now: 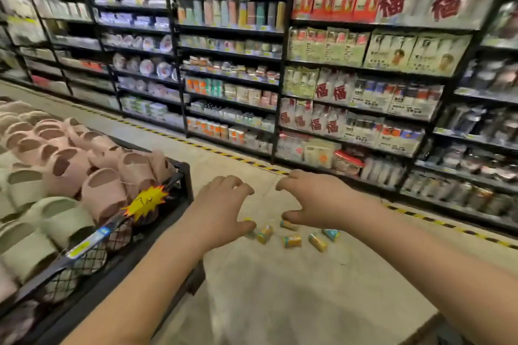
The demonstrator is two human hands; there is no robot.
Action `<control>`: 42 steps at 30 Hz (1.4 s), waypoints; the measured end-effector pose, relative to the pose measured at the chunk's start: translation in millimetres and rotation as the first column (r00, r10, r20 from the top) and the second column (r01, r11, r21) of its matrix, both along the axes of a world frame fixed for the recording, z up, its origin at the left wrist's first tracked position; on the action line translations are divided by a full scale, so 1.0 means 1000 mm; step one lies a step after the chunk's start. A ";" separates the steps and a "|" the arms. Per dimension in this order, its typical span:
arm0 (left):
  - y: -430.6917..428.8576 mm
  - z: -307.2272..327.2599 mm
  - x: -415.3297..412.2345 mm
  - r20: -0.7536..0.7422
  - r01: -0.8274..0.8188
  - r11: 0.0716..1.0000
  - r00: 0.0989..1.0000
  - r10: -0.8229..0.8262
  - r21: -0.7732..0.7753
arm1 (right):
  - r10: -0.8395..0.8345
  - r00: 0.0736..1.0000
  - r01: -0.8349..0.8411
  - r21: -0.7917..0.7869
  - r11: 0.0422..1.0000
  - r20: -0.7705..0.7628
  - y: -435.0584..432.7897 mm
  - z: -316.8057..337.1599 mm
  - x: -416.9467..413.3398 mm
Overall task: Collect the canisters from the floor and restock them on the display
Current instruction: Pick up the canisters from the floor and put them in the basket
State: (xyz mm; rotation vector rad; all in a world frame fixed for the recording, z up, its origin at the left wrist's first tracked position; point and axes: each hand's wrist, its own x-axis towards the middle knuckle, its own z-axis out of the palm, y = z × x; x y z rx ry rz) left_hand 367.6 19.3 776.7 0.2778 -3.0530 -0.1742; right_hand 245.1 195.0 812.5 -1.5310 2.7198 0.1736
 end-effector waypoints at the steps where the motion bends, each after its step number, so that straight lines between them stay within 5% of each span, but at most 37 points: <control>1: 0.001 -0.004 -0.022 0.014 0.017 1.000 1.000 -0.017 -0.001 | -0.030 1.000 0.030 -0.009 1.000 0.007 0.003 -0.002 -0.018; 10: -0.040 -0.050 -0.246 0.152 0.163 0.986 0.976 -0.154 -0.044 | -0.090 0.992 0.105 0.177 0.979 -0.088 -0.066 -0.047 -0.208; 23: -0.132 -0.109 -0.479 0.246 0.347 0.934 0.901 -0.357 0.086 | -0.425 0.893 0.419 0.075 0.905 0.146 -0.058 -0.113 -0.384; 34: -0.109 -0.213 -0.635 0.387 0.324 0.924 0.840 -0.380 0.203 | -0.463 0.852 0.446 0.123 0.886 0.244 -0.029 -0.228 -0.546; 42: -0.087 -0.349 -0.742 0.509 0.223 0.923 0.781 -0.362 0.313 | -0.454 0.851 0.427 0.158 0.891 0.263 0.010 -0.355 -0.667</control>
